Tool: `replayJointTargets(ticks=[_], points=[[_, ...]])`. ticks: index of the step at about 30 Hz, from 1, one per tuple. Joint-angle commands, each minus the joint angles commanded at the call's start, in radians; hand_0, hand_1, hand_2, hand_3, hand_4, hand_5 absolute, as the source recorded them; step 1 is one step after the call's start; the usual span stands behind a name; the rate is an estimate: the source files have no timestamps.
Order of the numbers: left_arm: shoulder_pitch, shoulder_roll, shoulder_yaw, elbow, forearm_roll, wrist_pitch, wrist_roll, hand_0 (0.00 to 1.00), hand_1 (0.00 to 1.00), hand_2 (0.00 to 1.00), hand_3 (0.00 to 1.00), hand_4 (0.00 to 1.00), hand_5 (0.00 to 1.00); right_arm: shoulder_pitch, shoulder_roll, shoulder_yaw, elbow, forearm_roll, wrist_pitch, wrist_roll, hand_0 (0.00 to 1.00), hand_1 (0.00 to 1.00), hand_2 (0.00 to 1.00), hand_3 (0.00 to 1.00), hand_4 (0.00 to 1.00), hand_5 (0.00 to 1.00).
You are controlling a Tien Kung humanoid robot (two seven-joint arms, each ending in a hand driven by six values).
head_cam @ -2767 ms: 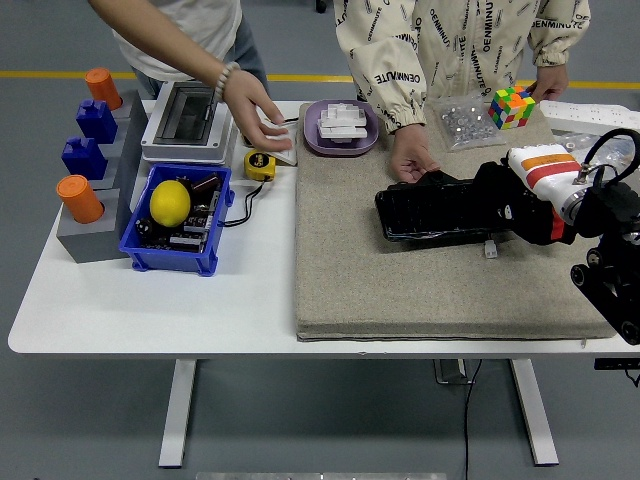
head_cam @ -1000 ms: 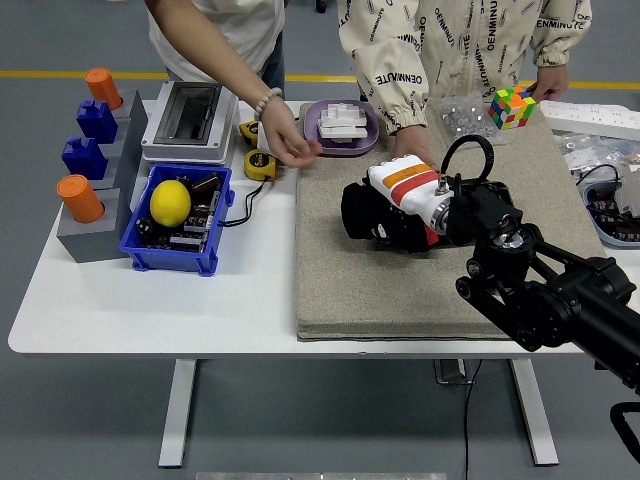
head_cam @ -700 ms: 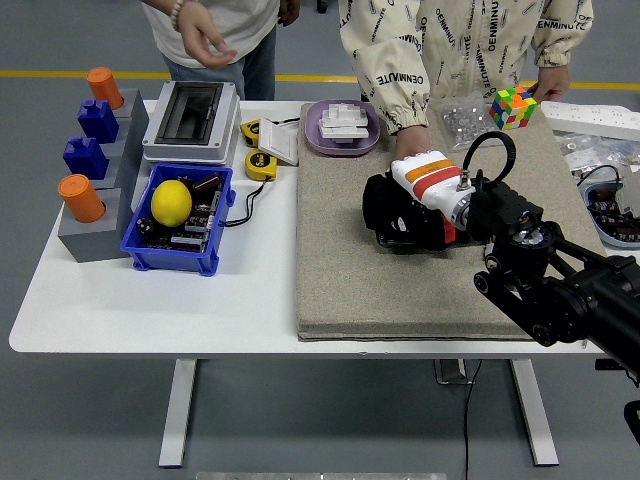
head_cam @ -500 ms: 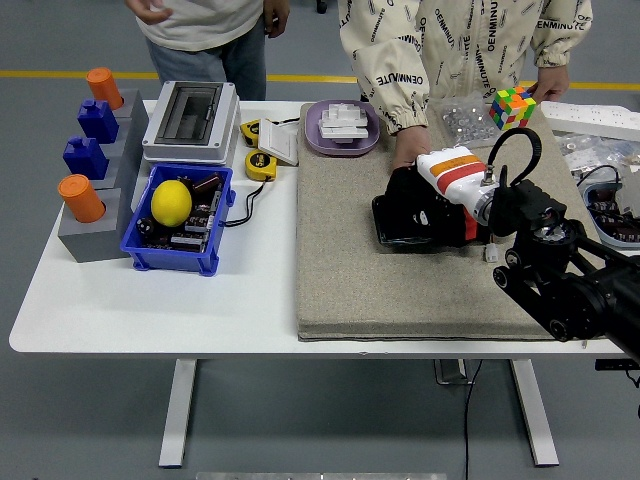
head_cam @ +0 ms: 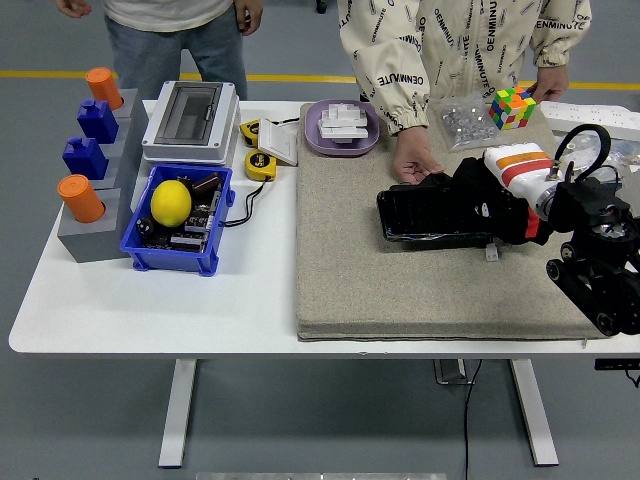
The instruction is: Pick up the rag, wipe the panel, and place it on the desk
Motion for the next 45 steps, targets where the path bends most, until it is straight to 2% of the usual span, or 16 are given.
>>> replayJointTargets(ticks=[11, 18, 45], points=[[0.002, 0.001, 0.001, -0.001, 0.000, 0.000, 0.000, 0.604, 0.635, 0.637, 0.561, 0.635, 0.445, -0.001, -0.060, 0.033, -0.060, -0.004, -0.014, -0.005, 0.219, 0.309, 0.376, 0.373, 0.908, 0.033], [0.007, 0.000, 0.004, -0.001, -0.001, 0.000, 0.000, 0.604, 0.636, 0.636, 0.561, 0.635, 0.445, -0.011, -0.074, 0.050, -0.060, -0.008, -0.012, -0.009, 0.219, 0.309, 0.377, 0.373, 0.908, 0.032], [0.005, 0.002, 0.008, 0.000, -0.002, 0.000, 0.000, 0.604, 0.636, 0.636, 0.559, 0.635, 0.444, 0.024, 0.019, -0.029, -0.006, -0.011, -0.005, -0.014, 0.219, 0.308, 0.377, 0.374, 0.908, 0.034]])
